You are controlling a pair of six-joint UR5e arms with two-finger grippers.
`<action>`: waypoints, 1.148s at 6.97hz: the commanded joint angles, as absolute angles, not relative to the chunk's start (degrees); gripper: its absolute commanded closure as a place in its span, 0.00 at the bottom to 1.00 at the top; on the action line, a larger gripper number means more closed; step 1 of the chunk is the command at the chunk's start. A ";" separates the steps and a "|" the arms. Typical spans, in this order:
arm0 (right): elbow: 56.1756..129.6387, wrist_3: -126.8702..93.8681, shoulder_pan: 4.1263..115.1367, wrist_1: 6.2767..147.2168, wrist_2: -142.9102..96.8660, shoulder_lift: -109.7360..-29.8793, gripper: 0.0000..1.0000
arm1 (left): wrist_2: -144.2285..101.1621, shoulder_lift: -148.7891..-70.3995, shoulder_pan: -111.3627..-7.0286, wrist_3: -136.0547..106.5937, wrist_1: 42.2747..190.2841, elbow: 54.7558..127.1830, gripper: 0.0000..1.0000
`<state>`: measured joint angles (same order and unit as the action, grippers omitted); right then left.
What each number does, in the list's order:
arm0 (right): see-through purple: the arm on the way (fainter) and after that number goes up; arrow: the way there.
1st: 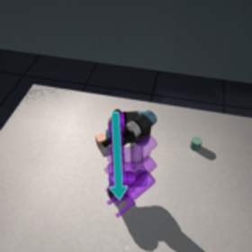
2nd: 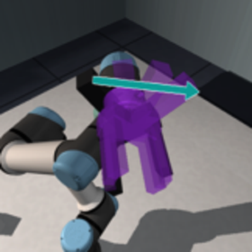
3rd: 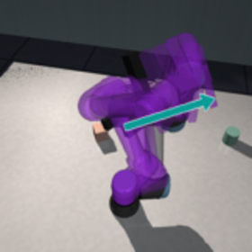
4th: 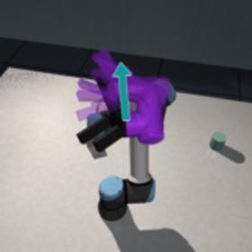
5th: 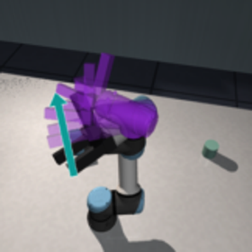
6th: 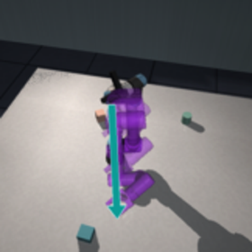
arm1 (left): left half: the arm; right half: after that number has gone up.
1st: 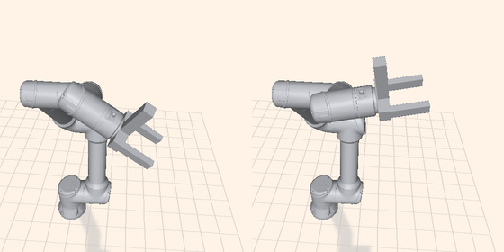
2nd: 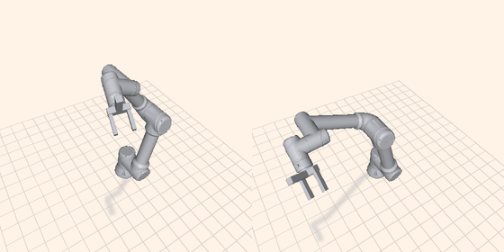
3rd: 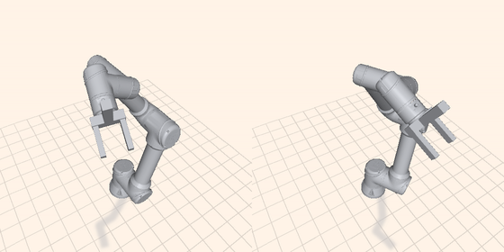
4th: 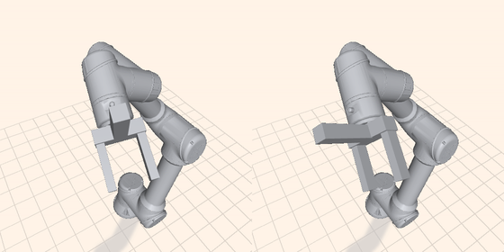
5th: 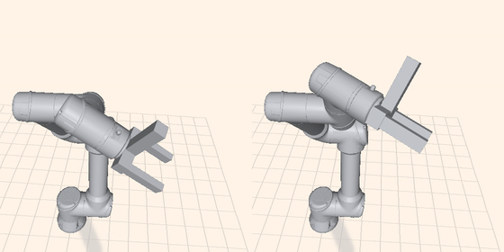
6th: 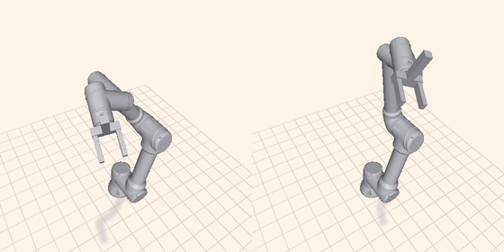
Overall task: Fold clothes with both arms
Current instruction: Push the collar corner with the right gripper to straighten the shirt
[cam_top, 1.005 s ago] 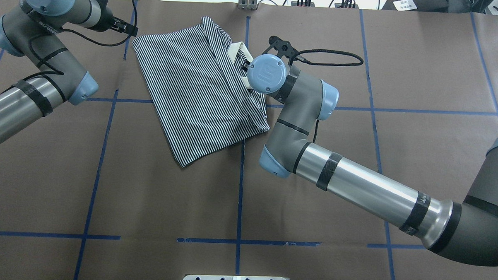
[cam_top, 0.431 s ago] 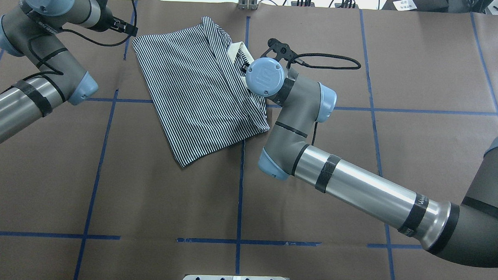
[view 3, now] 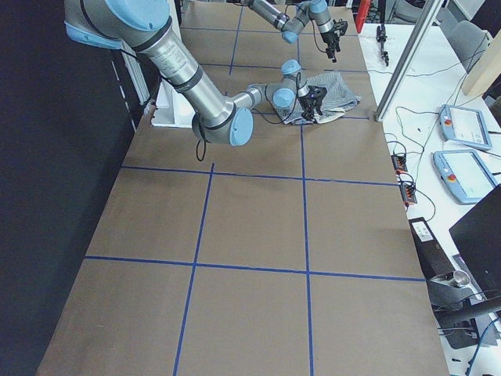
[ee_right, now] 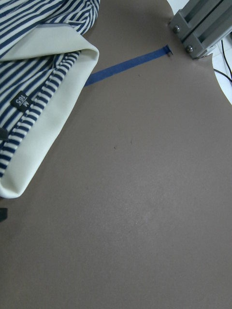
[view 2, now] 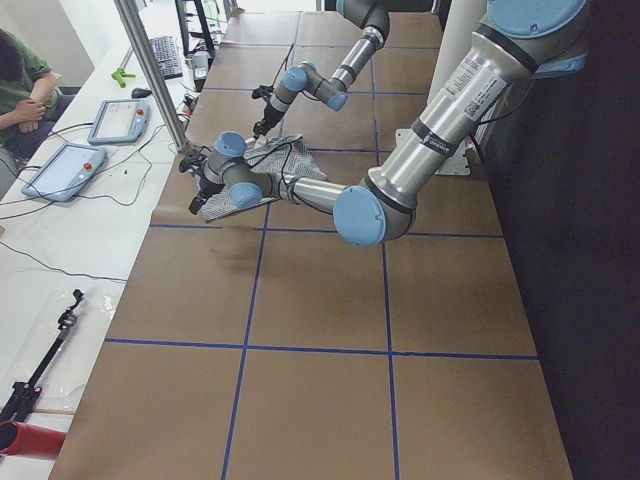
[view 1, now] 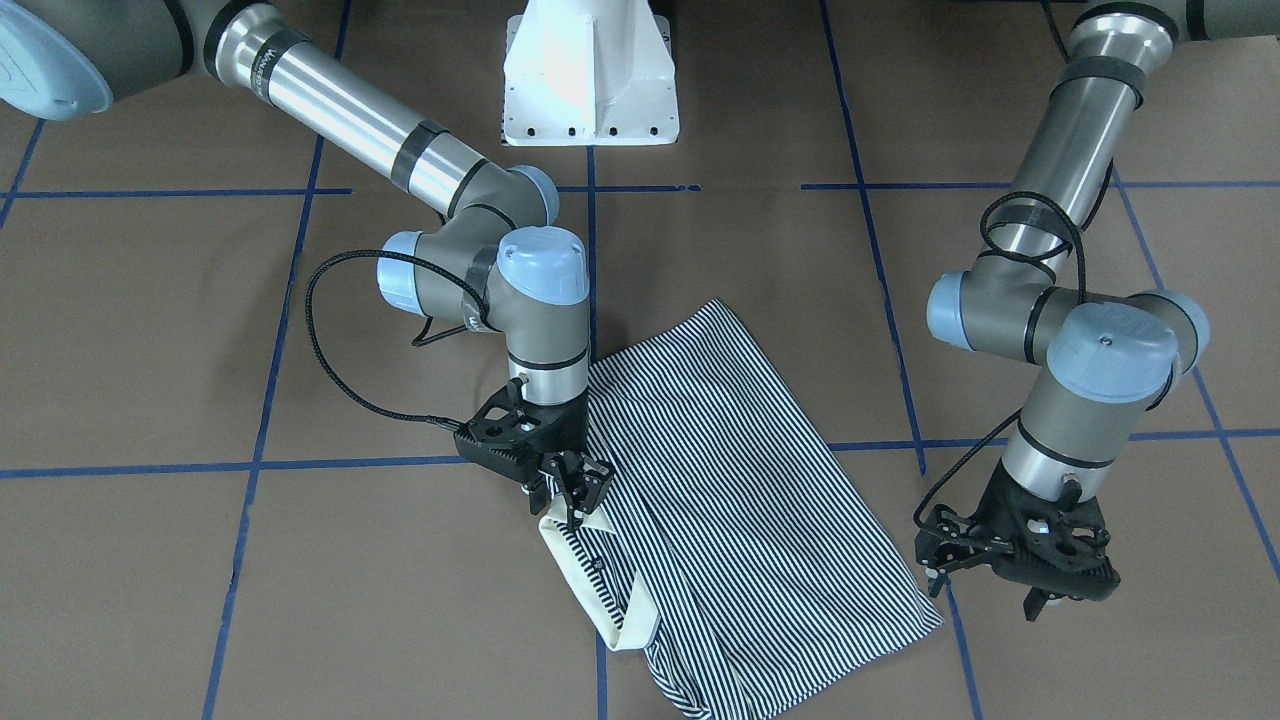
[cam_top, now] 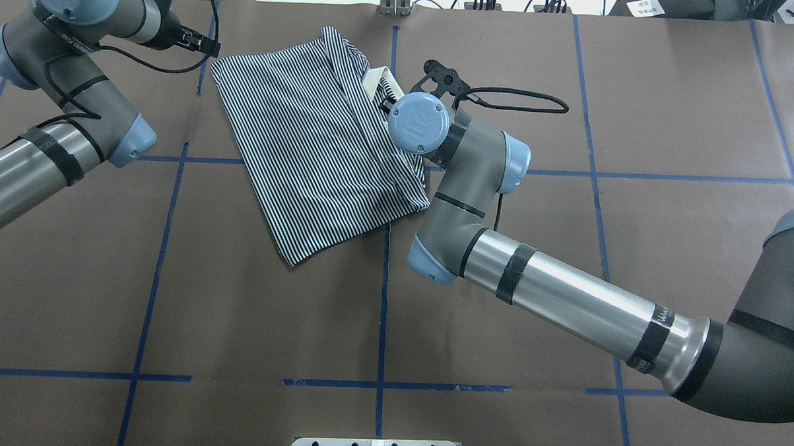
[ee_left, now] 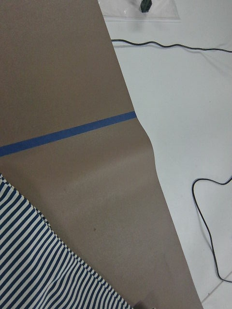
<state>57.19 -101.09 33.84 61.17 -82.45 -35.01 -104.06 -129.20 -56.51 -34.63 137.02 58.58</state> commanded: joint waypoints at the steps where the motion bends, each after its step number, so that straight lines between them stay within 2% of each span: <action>1: 56.78 -101.25 33.84 61.08 -82.53 -34.80 0.99 | -104.06 -129.20 -56.51 -34.63 137.02 58.80 0.00; 3: 57.82 -100.12 33.84 61.35 -83.05 -34.89 1.00 | -104.06 -129.20 -56.51 -34.63 137.02 59.15 0.00; 4: 61.05 -99.76 33.92 61.78 -83.06 -36.81 1.00 | -104.15 -128.85 -56.43 -34.72 137.02 60.19 0.00; 8: 88.53 -100.28 27.98 65.83 -78.17 -59.09 1.00 | -104.15 -127.53 -56.25 -34.63 137.02 62.31 0.00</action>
<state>80.64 -100.14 30.96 65.34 -81.27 -52.21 -104.15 -127.53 -56.29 -34.63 136.99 62.21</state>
